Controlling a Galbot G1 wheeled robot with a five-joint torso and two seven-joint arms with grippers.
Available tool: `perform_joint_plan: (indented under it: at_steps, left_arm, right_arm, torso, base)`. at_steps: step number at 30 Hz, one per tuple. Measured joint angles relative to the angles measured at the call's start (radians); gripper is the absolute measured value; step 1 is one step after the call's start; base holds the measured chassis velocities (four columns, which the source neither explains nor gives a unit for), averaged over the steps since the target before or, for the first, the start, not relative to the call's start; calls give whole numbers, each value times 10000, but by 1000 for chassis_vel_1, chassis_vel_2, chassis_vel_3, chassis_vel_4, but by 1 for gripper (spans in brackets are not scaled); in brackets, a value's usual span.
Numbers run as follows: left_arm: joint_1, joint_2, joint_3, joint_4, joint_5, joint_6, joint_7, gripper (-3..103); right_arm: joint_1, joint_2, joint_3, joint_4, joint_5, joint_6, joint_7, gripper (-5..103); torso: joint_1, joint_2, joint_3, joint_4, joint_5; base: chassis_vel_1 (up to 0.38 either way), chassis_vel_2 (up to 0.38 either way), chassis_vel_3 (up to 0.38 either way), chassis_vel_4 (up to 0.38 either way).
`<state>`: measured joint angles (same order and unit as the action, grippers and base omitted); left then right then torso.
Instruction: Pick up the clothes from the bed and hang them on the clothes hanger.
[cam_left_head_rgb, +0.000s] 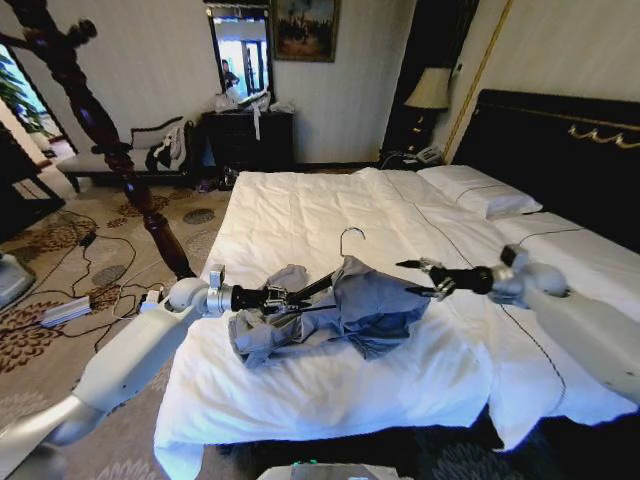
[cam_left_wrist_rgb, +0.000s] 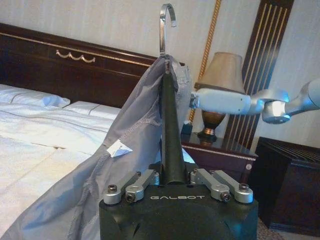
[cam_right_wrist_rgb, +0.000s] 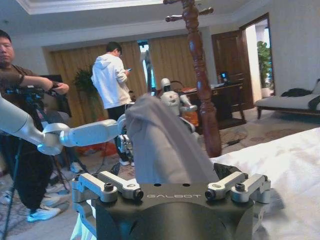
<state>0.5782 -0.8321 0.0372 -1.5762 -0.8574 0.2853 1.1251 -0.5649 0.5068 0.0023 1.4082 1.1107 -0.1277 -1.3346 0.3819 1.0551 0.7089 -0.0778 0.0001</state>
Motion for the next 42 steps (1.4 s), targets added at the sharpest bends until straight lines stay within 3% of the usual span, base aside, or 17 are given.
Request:
perform_joint_plan:
  at_steps: [8,11,12,15,17,20,23,25,29,31,42]
  left_arm:
    - [-83,-116,92,168,176,7,79,20]
    - [-88,-76,104,204,274,-12,148,20]
    - [-88,-76,98,256,323,-30,186,20]
    - [-88,-82,69,304,363,-38,224,20]
    - [-86,-60,54,318,398,-46,278,20]
    - [-73,-6,49,317,426,-77,324,20]
    - [-44,46,44,336,479,-97,339,20]
    - [-41,46,43,342,482,-103,339,20]
    - [-108,-8,37,390,483,-108,337,20]
    - [-136,-27,35,407,482,-108,331,20]
    - [-233,-151,5,501,480,-99,311,20]
  right_arm:
    - [1006,1020,-1107,-655,-461,-161,-916,102]
    - [1364,1333,-1394,-957,-613,-164,-1181,93]
    - [1440,1413,-1452,-1030,-721,-149,-1242,83]
    - [1477,1477,-1485,-1100,-830,-103,-1269,77]
    - [1526,1536,-1491,-1216,-975,1,-1338,65]
    - [1614,1574,-1485,-1377,-1183,112,-1462,60]
    - [1710,1548,-1386,-1539,-1506,221,-1750,43]
    - [1707,1524,-1360,-1544,-1563,232,-1797,43]
    - [1564,1483,-1184,-1488,-1820,355,-1806,22]
    - [1546,1482,-1152,-1471,-1925,404,-1824,16]
    - [1378,1484,-1032,-1327,-2514,557,-1940,14]
  torso:
    - [0,0,0,0,-2]
    - [1,0,0,2,-4]
    - [0,0,0,1,-4]
    - [0,0,-1,-2,-3]
    - [0,0,0,-4,-3]
    - [0,0,-1,-2,-1]
    - [0,1,-1,1,-2]
    - [0,0,-1,0,-1]
    - [0,0,-1,-2,0]
    - [-1,0,-1,-2,-1]
    - [-1,1,-1,-1,-1]
  base:
    - [0,0,0,0]
    - [0,0,0,0]
    - [0,0,0,0]
    - [0,0,0,0]
    - [0,0,0,0]
    - [0,0,0,0]
    - [0,0,0,0]
    - [0,0,0,0]
    - [0,0,0,0]
    - [0,0,0,0]
    - [0,0,0,0]
